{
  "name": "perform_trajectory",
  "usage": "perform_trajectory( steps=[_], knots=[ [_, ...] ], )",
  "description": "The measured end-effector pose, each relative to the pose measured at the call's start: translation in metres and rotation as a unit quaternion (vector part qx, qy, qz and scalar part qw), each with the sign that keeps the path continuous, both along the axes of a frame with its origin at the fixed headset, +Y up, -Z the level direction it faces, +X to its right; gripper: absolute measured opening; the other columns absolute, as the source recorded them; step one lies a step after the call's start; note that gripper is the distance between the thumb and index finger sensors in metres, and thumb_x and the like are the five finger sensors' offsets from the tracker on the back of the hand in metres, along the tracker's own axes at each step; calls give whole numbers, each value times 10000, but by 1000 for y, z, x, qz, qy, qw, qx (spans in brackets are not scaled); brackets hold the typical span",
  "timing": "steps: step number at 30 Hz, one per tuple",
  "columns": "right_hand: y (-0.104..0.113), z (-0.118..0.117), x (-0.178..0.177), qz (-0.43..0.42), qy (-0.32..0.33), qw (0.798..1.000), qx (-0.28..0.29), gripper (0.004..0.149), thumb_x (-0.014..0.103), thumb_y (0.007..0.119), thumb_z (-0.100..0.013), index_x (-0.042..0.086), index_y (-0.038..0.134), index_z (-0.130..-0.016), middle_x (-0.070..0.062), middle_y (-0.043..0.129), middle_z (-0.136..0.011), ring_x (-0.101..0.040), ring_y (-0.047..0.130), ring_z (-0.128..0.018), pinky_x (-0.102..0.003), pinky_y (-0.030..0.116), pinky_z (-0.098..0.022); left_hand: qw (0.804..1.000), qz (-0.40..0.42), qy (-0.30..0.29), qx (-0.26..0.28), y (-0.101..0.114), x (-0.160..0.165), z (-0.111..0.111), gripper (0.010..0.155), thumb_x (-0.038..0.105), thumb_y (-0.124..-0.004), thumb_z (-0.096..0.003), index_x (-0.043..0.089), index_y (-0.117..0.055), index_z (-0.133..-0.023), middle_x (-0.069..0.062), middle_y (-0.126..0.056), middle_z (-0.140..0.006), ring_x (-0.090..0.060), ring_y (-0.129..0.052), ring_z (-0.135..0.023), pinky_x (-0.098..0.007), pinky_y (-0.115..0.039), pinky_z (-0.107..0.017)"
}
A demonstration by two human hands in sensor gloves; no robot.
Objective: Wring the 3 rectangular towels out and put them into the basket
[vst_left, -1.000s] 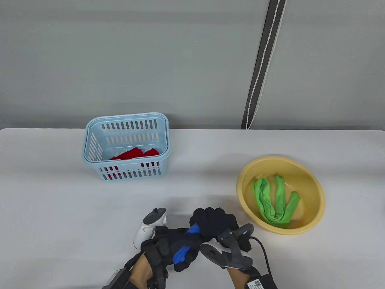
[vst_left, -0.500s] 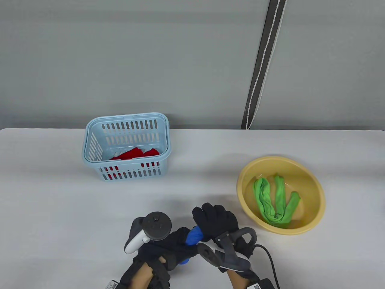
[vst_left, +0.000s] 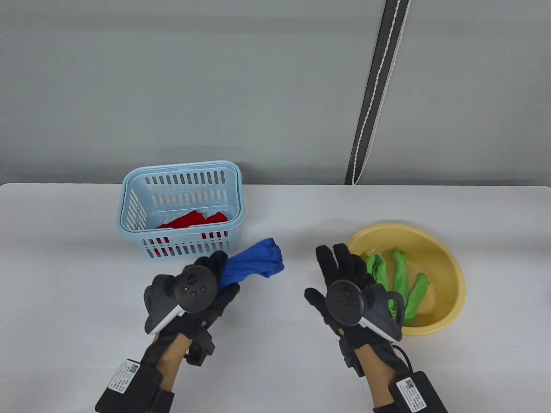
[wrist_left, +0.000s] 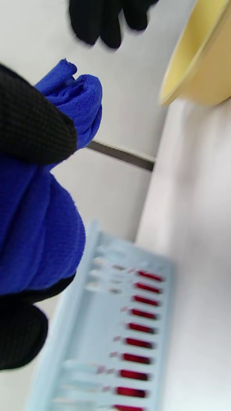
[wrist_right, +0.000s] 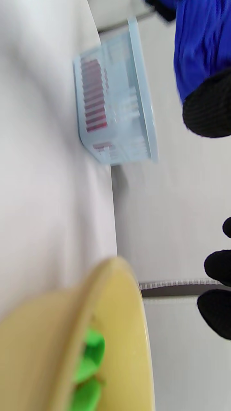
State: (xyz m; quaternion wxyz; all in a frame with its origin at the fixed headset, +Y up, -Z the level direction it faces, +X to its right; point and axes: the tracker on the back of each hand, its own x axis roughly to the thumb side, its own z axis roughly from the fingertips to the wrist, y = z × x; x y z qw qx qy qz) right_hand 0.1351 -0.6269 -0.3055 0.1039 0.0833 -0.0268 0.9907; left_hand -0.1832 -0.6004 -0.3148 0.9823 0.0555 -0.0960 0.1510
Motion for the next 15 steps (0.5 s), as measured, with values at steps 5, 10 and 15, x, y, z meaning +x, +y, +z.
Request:
perform_trajectory(
  steps=[5,10,15],
  knots=[
    [2,-38,35,-30,-70,994,-74,921,526,780,-571,222,163,-1184,-274,272,-1224,-578,469,-1076,-721,551,-693,999,-18,48,2,28,-27,-42,776,547,-881,-478,167,-588,-1087,-146,-792,-1023,-420,-895,-819,-588,-793,-559],
    [-21,-66,68,-8,-138,979,-148,936,521,783,-569,198,149,-1178,-298,258,-1210,-596,471,-1058,-722,548,-686,994,-28,99,-27,33,-48,-86,778,519,-893,-478,184,-565,-1099,-147,-745,-1065,-433,-848,-873,-615,-752,-608],
    [-37,-78,87,-1,-164,970,-181,947,524,789,-563,193,149,-1178,-300,264,-1209,-594,479,-1055,-722,551,-684,986,-55,145,-67,22,-67,-122,805,496,-906,-473,216,-517,-1119,-135,-664,-1127,-436,-764,-962,-639,-689,-680]
  ],
)
